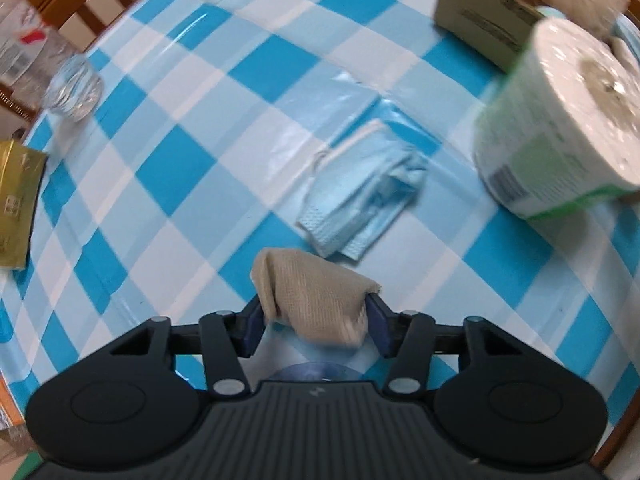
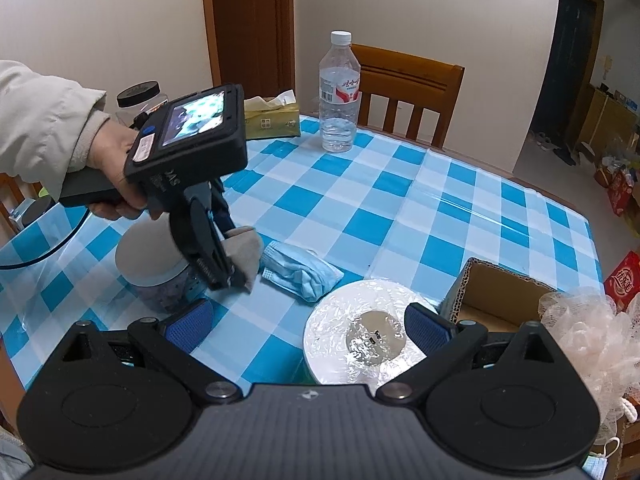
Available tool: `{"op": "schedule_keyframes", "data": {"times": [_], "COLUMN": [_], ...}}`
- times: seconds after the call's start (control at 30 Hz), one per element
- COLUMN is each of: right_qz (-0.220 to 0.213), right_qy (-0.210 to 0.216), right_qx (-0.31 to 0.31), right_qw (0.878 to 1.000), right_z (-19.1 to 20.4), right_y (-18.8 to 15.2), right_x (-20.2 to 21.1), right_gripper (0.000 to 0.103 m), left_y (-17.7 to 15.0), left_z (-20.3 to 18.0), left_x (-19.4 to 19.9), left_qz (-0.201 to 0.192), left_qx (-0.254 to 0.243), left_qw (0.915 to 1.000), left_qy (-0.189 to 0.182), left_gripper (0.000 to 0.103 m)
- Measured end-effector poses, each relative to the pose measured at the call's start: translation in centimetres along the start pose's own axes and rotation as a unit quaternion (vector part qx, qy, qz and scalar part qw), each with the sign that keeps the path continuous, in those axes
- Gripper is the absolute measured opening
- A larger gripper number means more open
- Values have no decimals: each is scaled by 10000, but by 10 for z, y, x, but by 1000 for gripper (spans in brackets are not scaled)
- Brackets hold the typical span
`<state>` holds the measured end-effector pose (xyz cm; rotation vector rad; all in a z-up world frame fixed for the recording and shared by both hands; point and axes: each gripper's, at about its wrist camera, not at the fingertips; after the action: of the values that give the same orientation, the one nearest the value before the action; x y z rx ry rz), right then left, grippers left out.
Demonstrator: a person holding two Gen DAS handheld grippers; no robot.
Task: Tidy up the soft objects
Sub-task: 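Close the left tool on the brown paper pouch and lift it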
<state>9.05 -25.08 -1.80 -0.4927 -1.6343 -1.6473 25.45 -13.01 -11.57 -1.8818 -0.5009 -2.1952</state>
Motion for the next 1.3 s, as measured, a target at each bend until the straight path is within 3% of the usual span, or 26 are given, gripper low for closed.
{"op": "schedule_keyframes", "data": {"times": [0.07,0.1,0.27,0.43,0.6,0.8,1.0,1.3], "right_qz": [1,4,22,30,28,40,136,620], "right_qy": [13,25,53,58,65,65,73,367], "right_qx": [20,23,5,-3,-61,27,288,1420], "right_qw": [10000,10000,10000,10000,10000,10000,9995,9872], "right_z": [1,1,1,0,-1,2,5,7], "right_y": [0,0,0,-1,0,2,9,49], "right_x": [0,0,-2,-1,-2,-2,-8,-47], "right_gripper": [103,103,103,103,103,103,103,102], "left_y": [1,1,4,8,7,5,-1,-13], "left_z": [5,6,5,10,6,7,6,9], "left_x": [-1,-2,-3,-13,-15,-12,-1,30], "left_qz": [22,38,5,146,152,119,-66,-544], "left_qx": [107,131,154,238,211,386,488,764], "left_qw": [9999,9999,9993,9993,9996,9992,9988,9956], "left_qy": [48,44,332,247,129,9,-43,-28], "left_gripper": [83,86,87,86,64,51,49,49]}}
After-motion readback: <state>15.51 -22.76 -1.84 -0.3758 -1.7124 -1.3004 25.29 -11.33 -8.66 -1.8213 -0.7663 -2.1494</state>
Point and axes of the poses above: each gripper's, at about its wrist camera, not at the fingertips, and x roughly against the way its jaws point, z to its left, y to its top, and after that the axes turned 8 degrees about -x, right-handed
